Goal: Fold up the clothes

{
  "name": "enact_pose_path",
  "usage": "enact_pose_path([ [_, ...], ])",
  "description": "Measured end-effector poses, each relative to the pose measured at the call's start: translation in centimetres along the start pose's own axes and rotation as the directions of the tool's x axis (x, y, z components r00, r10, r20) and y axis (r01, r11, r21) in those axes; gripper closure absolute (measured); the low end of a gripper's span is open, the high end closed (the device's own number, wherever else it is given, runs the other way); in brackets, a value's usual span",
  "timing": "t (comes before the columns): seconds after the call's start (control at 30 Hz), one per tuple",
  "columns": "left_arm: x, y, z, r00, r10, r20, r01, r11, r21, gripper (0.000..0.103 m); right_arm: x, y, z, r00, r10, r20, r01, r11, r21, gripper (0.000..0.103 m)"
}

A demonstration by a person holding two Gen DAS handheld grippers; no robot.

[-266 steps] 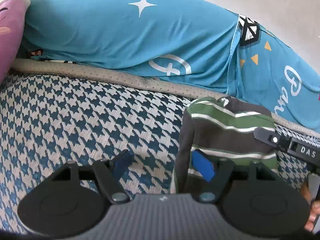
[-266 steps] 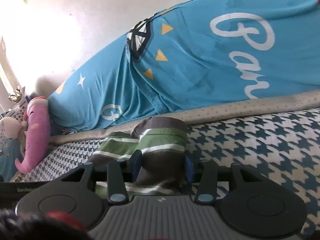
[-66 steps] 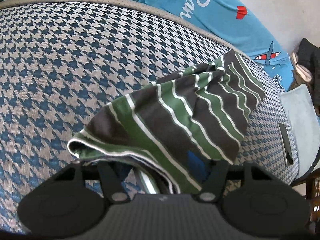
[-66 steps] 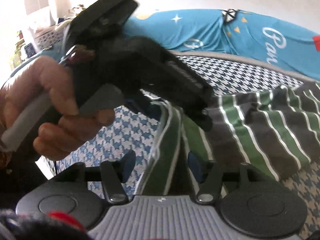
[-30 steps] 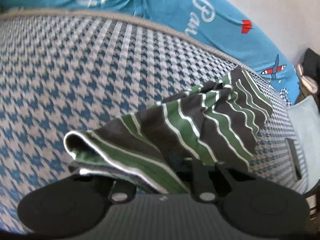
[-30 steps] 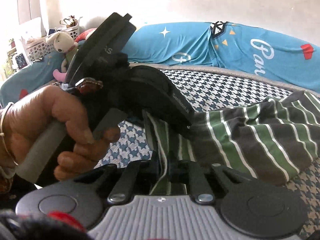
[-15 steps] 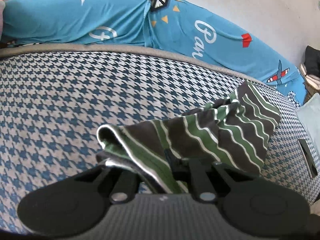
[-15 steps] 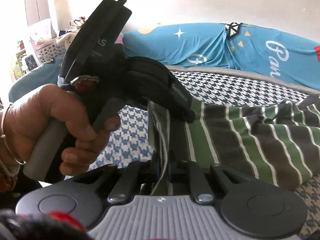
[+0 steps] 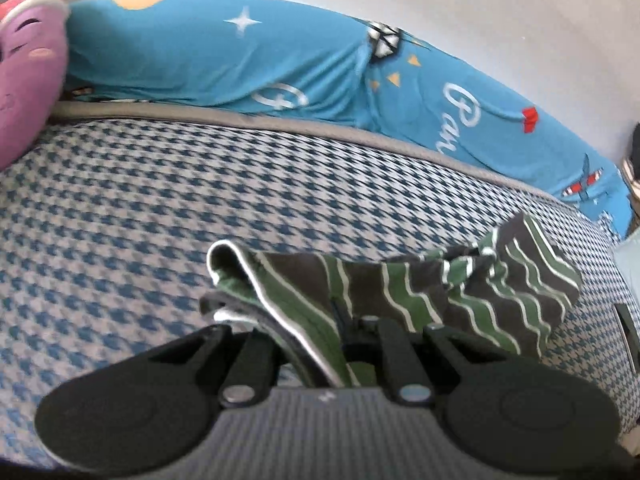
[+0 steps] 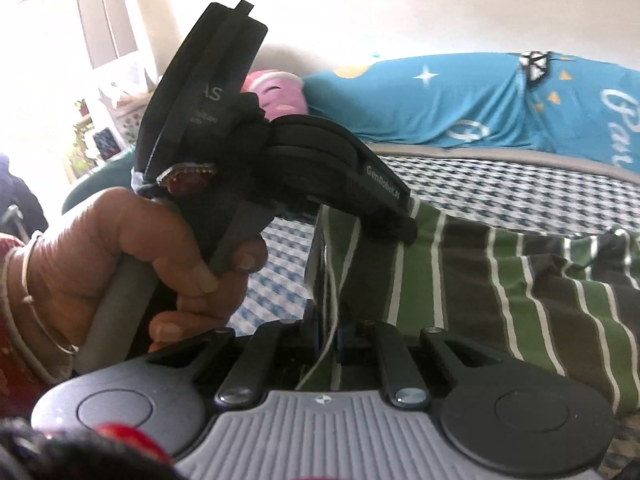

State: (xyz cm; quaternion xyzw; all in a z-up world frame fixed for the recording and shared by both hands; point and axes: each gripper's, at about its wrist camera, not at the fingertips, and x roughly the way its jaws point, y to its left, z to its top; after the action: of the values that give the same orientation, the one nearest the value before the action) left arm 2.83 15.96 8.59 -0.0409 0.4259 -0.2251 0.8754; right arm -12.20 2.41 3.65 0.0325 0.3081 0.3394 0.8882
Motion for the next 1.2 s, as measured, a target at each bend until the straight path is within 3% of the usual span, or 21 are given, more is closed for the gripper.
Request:
enact_pose_path([
  [0.33,-1.7,4.3,0.9,0.991,0.134,0.003,-0.134,0.99,-0.034,0.091,4.8,2.4,0.6,0.992,0.129,0.0,-0.129,0.99,0.052,0.09],
  [0.47,-1.2,5.5,0.8,0.976,0.218,-0.027,-0.22,0.972,-0.084,0.072,5.8,2.3,0.6,0.992,0.121,-0.038,-0.119,0.991,0.057,0.084],
  [0.57,-1.7,6.1,1.0,0.959,0.283,-0.008,-0.281,0.951,-0.129,0.046,5.1,2.0,0.8,0.99,0.135,-0.03,-0.133,0.989,0.061,0.071],
  [0.63,-2.2,6.2,1.2,0.952,0.306,0.023,-0.299,0.942,-0.151,0.033,4.4,1.7,0.9,0.99,0.138,-0.023,-0.137,0.989,0.051,0.069],
  [0.7,-2.7,6.1,1.4,0.945,0.322,0.051,-0.31,0.937,-0.162,0.03,3.5,1.5,0.9,0.992,0.125,-0.013,-0.124,0.991,0.041,0.066],
  [0.97,-1.7,2.1,0.9,0.976,0.211,0.043,-0.207,0.974,-0.097,0.024,-0.1,-1.5,0.8,1.0,0.001,0.017,-0.002,0.998,0.059,0.066],
  [1.2,-0.2,-1.6,-0.1,0.99,0.139,-0.005,-0.139,0.99,-0.034,0.016,-2.3,-4.9,1.1,0.994,-0.109,0.014,0.108,0.992,0.063,0.066],
])
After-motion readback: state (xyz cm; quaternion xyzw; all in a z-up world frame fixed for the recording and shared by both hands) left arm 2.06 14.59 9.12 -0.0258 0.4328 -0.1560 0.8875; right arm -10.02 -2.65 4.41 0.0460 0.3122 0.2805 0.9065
